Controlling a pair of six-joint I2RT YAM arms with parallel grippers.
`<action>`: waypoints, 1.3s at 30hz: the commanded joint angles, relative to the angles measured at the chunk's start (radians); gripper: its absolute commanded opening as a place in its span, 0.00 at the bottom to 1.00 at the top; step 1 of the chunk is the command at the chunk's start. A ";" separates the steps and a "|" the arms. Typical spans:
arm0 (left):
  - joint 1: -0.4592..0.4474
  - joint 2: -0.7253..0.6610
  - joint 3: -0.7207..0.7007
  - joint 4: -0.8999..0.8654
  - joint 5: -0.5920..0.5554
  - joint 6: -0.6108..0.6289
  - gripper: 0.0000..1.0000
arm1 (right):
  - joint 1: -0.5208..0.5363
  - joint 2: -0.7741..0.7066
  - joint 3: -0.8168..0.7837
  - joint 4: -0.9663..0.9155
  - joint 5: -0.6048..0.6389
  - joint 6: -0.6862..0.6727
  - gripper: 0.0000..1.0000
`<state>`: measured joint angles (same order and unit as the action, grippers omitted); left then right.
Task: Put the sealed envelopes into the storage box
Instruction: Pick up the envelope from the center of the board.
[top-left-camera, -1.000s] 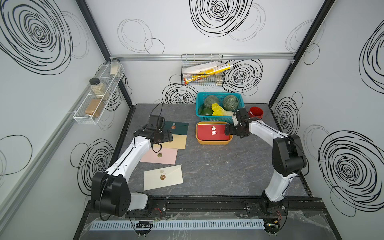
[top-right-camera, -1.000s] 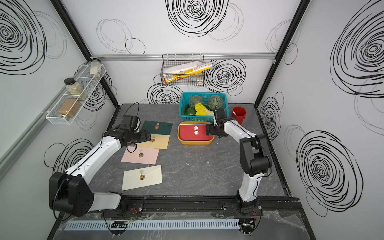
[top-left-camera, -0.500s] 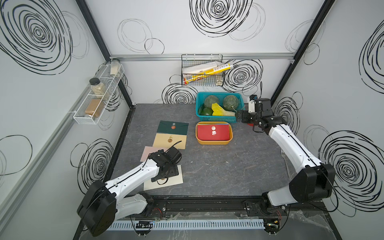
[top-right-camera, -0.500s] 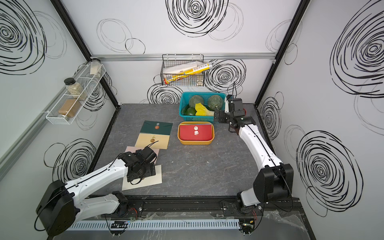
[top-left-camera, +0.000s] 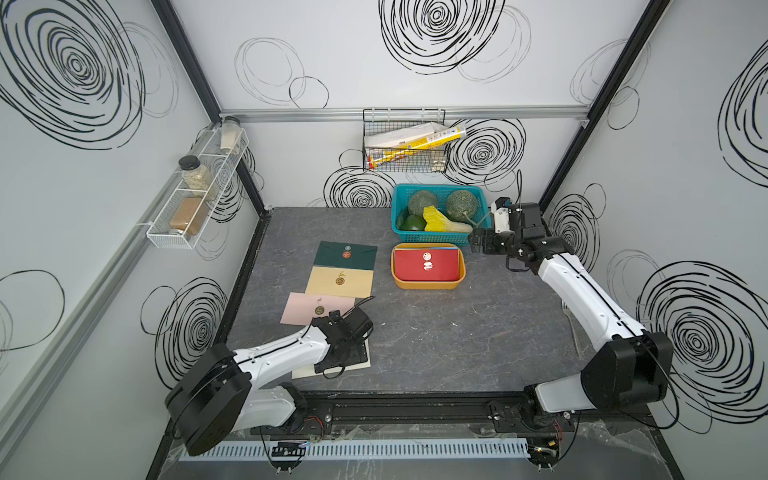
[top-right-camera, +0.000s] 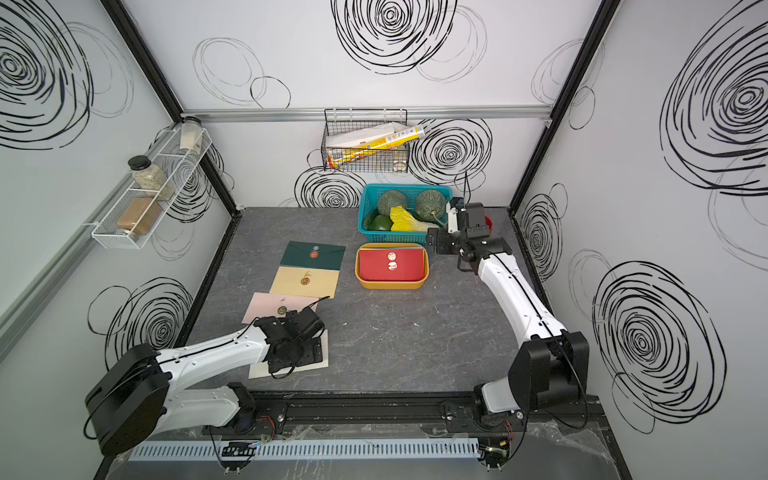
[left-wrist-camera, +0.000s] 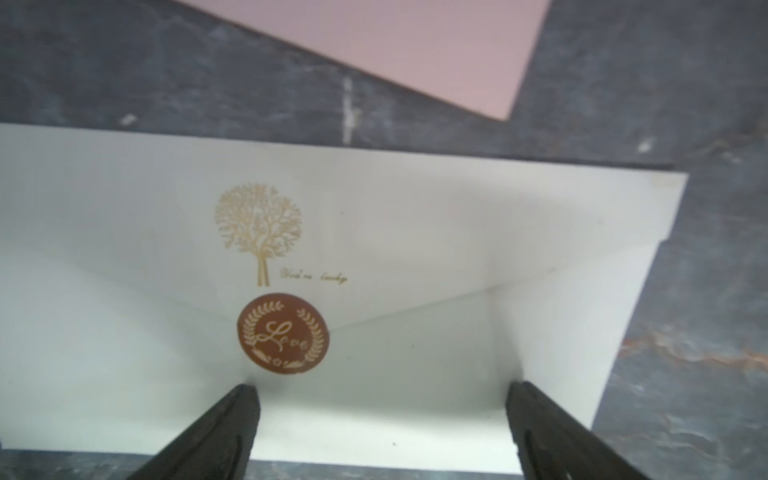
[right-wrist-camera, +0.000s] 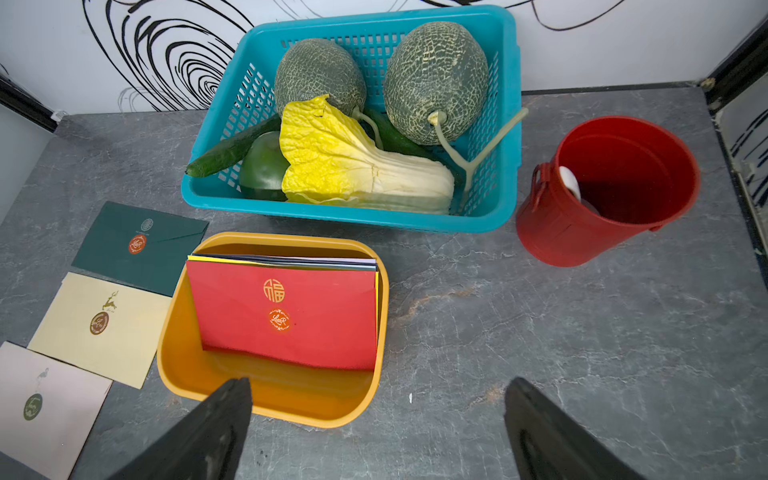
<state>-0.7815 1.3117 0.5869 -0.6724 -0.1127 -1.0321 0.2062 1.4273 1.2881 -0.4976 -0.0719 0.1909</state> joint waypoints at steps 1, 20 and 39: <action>-0.103 0.139 0.016 0.200 0.106 -0.104 0.99 | -0.001 -0.038 -0.024 -0.059 -0.011 0.011 0.98; -0.284 0.707 0.910 0.098 0.072 -0.174 0.99 | -0.090 -0.147 -0.200 -0.203 0.005 0.065 0.98; -0.068 0.397 0.376 0.483 0.404 0.368 0.96 | 0.108 -0.191 -0.654 -0.013 -0.315 0.266 0.97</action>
<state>-0.8490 1.6794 0.9360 -0.3012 0.2062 -0.7406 0.3038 1.2308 0.6830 -0.5919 -0.3305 0.3862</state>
